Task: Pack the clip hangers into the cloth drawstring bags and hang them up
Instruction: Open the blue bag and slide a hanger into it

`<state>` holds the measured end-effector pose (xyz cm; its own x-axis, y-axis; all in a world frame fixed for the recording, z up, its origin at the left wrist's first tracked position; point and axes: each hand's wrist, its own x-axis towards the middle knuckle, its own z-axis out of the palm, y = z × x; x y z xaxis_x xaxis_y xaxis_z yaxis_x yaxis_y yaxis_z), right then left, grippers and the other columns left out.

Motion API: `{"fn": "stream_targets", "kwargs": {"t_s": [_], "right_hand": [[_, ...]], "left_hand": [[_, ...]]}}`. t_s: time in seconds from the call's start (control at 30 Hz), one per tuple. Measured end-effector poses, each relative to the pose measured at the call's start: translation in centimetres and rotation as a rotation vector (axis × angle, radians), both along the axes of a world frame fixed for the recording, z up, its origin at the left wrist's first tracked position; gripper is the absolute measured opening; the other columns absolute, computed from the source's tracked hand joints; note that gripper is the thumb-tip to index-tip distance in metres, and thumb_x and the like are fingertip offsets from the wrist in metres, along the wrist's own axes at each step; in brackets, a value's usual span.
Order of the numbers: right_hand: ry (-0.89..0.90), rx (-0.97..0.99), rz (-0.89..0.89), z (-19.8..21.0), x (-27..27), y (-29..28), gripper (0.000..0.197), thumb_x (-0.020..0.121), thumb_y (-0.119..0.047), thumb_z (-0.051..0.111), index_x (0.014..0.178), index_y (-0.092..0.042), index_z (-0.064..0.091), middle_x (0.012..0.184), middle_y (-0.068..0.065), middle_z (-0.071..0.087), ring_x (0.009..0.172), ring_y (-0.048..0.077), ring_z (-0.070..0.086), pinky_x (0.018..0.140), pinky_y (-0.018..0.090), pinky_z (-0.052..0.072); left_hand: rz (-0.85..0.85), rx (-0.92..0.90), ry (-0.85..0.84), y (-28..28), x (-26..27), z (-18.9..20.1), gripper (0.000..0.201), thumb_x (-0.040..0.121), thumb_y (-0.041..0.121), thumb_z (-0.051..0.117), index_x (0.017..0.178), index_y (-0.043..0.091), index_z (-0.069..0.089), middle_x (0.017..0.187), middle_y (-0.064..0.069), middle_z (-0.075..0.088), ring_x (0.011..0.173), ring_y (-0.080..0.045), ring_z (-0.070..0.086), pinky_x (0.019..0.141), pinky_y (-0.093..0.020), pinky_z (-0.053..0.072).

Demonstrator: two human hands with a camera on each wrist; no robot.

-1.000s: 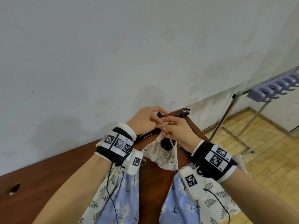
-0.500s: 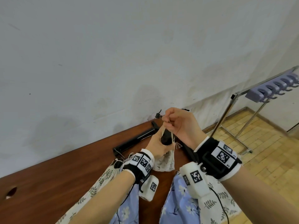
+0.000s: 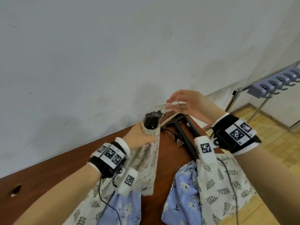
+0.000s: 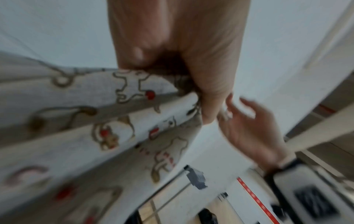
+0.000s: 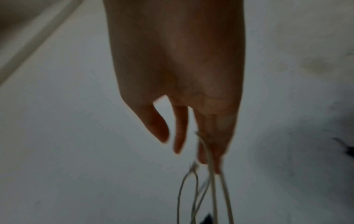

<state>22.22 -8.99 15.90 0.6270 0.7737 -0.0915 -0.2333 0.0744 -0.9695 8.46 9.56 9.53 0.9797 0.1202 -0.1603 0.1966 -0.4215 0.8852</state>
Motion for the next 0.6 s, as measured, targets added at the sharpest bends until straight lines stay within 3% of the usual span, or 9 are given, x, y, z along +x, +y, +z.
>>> {"fn": "stream_targets", "kwargs": {"t_s": [0.1,0.2,0.27,0.37,0.47,0.53,0.6], "right_hand": [[0.02,-0.414,-0.082,-5.1,1.2,-1.6,0.017,0.096,-0.014,0.055,0.11,-0.009,0.065,0.118,0.015,0.067,0.101,0.029,0.069,0.08,0.027,0.057],[0.277,-0.486,-0.142,-11.5,0.8,-2.9,0.023,0.097,-0.019,0.054,0.116,-0.007,0.061,0.115,0.017,0.067,0.094,0.027,0.069,0.074,0.028,0.052],[0.411,-0.579,-0.153,-15.7,-0.2,-3.5,0.027,0.098,-0.017,0.054,0.121,-0.004,0.059,0.11,0.017,0.067,0.091,0.027,0.067,0.068,0.027,0.05],[0.424,-0.797,-0.177,-21.3,-1.7,-4.1,0.024,0.096,-0.008,0.055,0.118,0.001,0.061,0.095,0.016,0.068,0.08,0.025,0.065,0.063,0.027,0.047],[0.51,-0.759,-0.337,-25.3,-1.9,-5.5,0.019,0.092,0.0,0.057,0.11,0.003,0.064,0.08,0.013,0.064,0.07,0.022,0.061,0.058,0.025,0.045],[0.698,-0.627,-0.478,-26.9,-1.8,-6.4,0.009,0.095,-0.007,0.056,0.093,-0.002,0.063,0.072,0.01,0.063,0.063,0.019,0.059,0.053,0.025,0.042],[0.74,-0.578,-0.625,-28.5,-1.3,-7.1,0.019,0.096,-0.008,0.054,0.077,-0.004,0.058,0.056,0.008,0.059,0.042,0.013,0.051,0.044,0.024,0.038]], "left_hand": [[0.074,0.063,0.282,3.7,-1.0,-1.6,0.012,0.08,0.006,0.067,0.078,0.011,0.056,0.076,-0.005,0.059,0.071,-0.016,0.055,0.064,-0.02,0.045],[0.076,0.128,0.557,6.6,-2.1,-6.4,0.02,0.061,0.026,0.075,0.074,0.017,0.062,0.079,-0.005,0.064,0.078,-0.022,0.063,0.069,-0.028,0.05],[0.048,0.148,0.684,8.0,-2.8,-11.0,0.039,0.048,0.036,0.073,0.079,0.015,0.065,0.084,-0.006,0.066,0.085,-0.025,0.066,0.074,-0.033,0.052],[0.097,0.148,0.749,10.0,-3.8,-17.6,0.063,0.042,0.042,0.077,0.098,0.015,0.067,0.098,-0.004,0.069,0.091,-0.018,0.066,0.087,-0.036,0.055],[0.161,0.125,0.762,11.8,-3.9,-23.0,0.083,0.041,0.041,0.085,0.116,0.014,0.062,0.115,-0.01,0.066,0.101,-0.021,0.064,0.095,-0.039,0.051],[0.172,0.187,0.752,11.2,-3.7,-21.7,0.092,0.047,0.05,0.085,0.126,0.011,0.056,0.127,-0.009,0.06,0.112,-0.025,0.059,0.1,-0.036,0.046],[0.162,0.355,0.745,10.4,-3.1,-19.8,0.093,0.066,0.055,0.078,0.136,0.007,0.039,0.133,-0.01,0.052,0.12,-0.028,0.053,0.097,-0.032,0.043]]}}
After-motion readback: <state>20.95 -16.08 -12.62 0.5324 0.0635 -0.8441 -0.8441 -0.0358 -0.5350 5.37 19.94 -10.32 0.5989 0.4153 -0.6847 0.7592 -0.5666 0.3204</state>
